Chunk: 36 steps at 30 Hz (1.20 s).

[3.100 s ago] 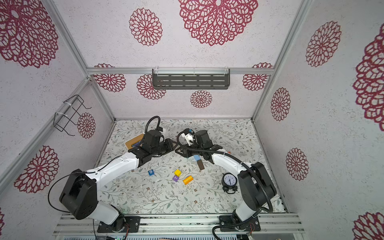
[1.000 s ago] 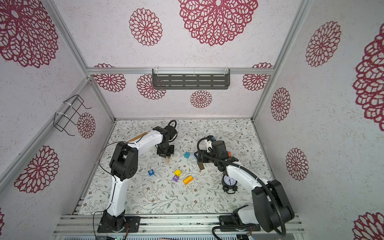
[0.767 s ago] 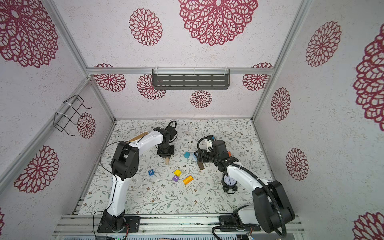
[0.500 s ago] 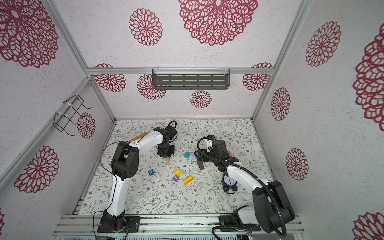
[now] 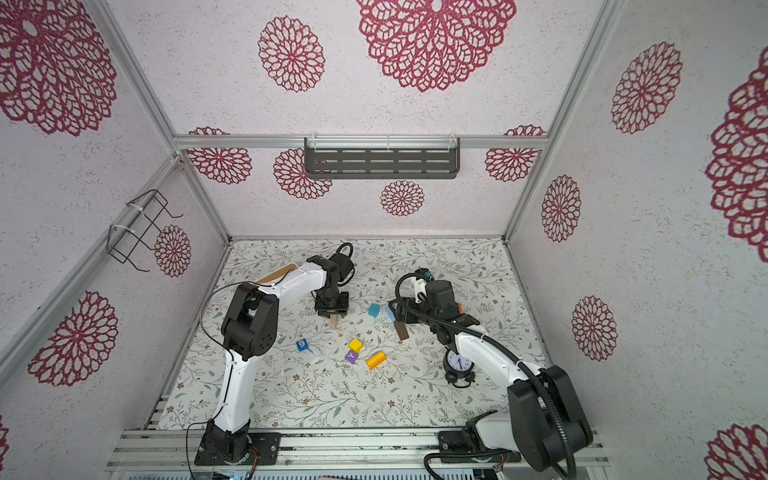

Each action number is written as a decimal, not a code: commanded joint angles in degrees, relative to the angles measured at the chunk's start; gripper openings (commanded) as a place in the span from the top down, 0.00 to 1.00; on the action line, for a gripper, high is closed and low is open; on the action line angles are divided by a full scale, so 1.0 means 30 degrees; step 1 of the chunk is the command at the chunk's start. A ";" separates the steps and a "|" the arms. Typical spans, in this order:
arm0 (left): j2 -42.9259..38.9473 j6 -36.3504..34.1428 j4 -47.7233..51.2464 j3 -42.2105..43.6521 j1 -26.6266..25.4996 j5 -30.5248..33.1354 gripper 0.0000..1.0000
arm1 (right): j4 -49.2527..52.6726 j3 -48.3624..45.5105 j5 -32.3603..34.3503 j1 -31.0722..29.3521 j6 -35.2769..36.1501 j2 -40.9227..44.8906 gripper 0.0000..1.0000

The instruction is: Build the wood block tower

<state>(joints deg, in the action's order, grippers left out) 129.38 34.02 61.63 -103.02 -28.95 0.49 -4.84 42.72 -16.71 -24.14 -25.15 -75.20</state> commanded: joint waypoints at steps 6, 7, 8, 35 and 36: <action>-0.2581 -0.0092 -0.0001 0.0722 -0.0013 0.1045 0.18 | 0.1917 0.0792 0.2706 0.0166 0.1749 0.0763 0.29; -0.3071 -0.0108 -0.0164 0.1000 0.0011 0.1182 0.12 | 0.2139 0.0900 0.2900 0.0165 0.2084 0.0688 0.31; -0.3598 -0.0074 -0.0368 0.1290 0.0011 0.1320 0.06 | 0.2436 0.1088 0.2853 0.0162 0.2480 0.0547 0.32; -1.9869 0.3277 -0.8827 1.6353 -0.0040 0.0929 0.03 | 1.5103 1.3110 0.4792 -0.1519 0.6736 -0.9871 0.46; -2.0467 0.3268 -0.9350 1.7006 -0.0035 0.1042 0.03 | 1.5146 1.3235 0.4949 -0.1604 0.6768 -1.0198 0.46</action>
<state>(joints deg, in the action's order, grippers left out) 71.55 41.69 39.70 -55.40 -28.97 2.90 37.19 80.38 -3.42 -28.14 -6.00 -104.66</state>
